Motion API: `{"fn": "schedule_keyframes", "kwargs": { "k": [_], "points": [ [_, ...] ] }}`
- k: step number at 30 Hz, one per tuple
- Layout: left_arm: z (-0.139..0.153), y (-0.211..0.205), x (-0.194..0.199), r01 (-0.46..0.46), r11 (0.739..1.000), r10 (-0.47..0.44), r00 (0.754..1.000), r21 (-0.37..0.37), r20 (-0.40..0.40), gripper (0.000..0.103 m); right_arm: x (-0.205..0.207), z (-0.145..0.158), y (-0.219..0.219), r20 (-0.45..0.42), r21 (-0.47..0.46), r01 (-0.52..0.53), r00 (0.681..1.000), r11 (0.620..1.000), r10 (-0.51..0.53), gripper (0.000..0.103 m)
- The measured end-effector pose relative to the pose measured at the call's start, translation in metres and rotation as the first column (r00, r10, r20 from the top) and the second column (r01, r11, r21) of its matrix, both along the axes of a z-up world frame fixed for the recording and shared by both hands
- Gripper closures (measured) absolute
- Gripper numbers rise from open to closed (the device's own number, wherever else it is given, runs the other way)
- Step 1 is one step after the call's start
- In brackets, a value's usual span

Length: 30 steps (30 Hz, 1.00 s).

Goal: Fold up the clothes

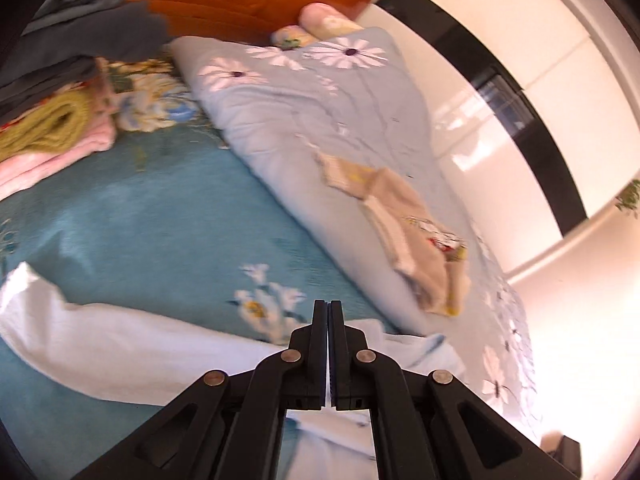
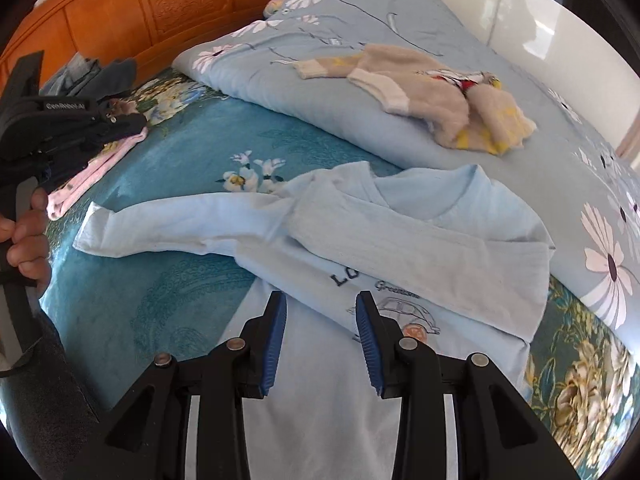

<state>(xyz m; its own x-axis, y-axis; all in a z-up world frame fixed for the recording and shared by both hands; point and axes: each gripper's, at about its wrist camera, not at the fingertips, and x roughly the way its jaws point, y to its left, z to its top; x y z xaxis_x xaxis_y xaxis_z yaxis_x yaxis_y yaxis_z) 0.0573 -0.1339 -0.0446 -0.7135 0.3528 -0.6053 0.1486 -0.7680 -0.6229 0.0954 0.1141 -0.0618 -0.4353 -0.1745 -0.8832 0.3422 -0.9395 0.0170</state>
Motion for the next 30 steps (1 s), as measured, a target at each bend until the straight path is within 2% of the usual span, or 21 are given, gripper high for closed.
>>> {"fn": "schedule_keyframes", "kwargs": {
  "k": [2, 4, 5, 7, 10, 13, 15, 17, 19, 23, 30],
  "points": [
    [0.014, 0.042, -0.016, 0.112, 0.994, -0.113, 0.993, -0.019, -0.028, 0.103, -0.005, -0.003, 0.026, 0.022, 0.002, 0.088, 0.996, 0.996, -0.088, 0.066],
    [0.019, 0.081, -0.022, 0.199, 0.977, -0.201, 0.979, -0.083, -0.024, 0.103, -0.008, -0.007, 0.051, 0.051, 0.01, 0.183, 0.982, 0.983, -0.183, 0.066],
    [0.018, 0.096, -0.022, 0.227, 0.967, -0.23, 0.973, -0.119, -0.012, 0.103, -0.01, -0.01, 0.062, 0.068, 0.008, 0.222, 0.973, 0.975, -0.222, 0.066],
    [0.007, 0.1, -0.018, 0.232, 0.965, -0.232, 0.973, -0.122, 0.017, 0.103, -0.011, -0.014, 0.078, 0.098, -0.001, 0.272, 0.958, 0.962, -0.271, 0.066],
    [-0.01, 0.066, -0.004, 0.144, 0.989, -0.143, 0.989, -0.018, 0.046, 0.102, -0.009, -0.019, 0.083, 0.106, 0.016, 0.283, 0.953, 0.959, -0.283, 0.066],
    [0.004, 0.043, 0.011, 0.066, 0.99, -0.065, 0.998, -0.122, 0.014, 0.101, -0.009, -0.028, 0.074, 0.133, 0.015, 0.265, 0.955, 0.964, -0.265, 0.066],
    [0.016, 0.039, 0.018, 0.034, 0.967, -0.032, 0.999, -0.252, 0.015, 0.101, -0.011, -0.033, 0.062, 0.16, -0.003, 0.249, 0.956, 0.968, -0.246, 0.066],
    [0.023, 0.035, 0.022, 0.01, 0.943, -0.005, 1.0, -0.333, 0.017, 0.098, -0.012, -0.034, 0.047, 0.177, -0.025, 0.222, 0.961, 0.975, -0.214, 0.066],
    [0.025, 0.029, 0.025, -0.008, 0.934, 0.019, 0.999, -0.357, 0.028, 0.092, -0.013, -0.033, 0.031, 0.176, -0.033, 0.186, 0.968, 0.982, -0.178, 0.066],
    [0.025, 0.019, 0.032, -0.051, 0.906, 0.076, 0.996, -0.42, 0.043, 0.063, -0.013, -0.03, 0.007, 0.162, -0.009, 0.129, 0.979, 0.992, -0.126, 0.066],
    [0.027, 0.0, 0.041, -0.096, 0.874, 0.129, 0.991, -0.476, 0.038, 0.048, -0.008, -0.035, -0.019, 0.189, 0.028, 0.088, 0.978, 0.996, -0.092, 0.066]
  ]
}}
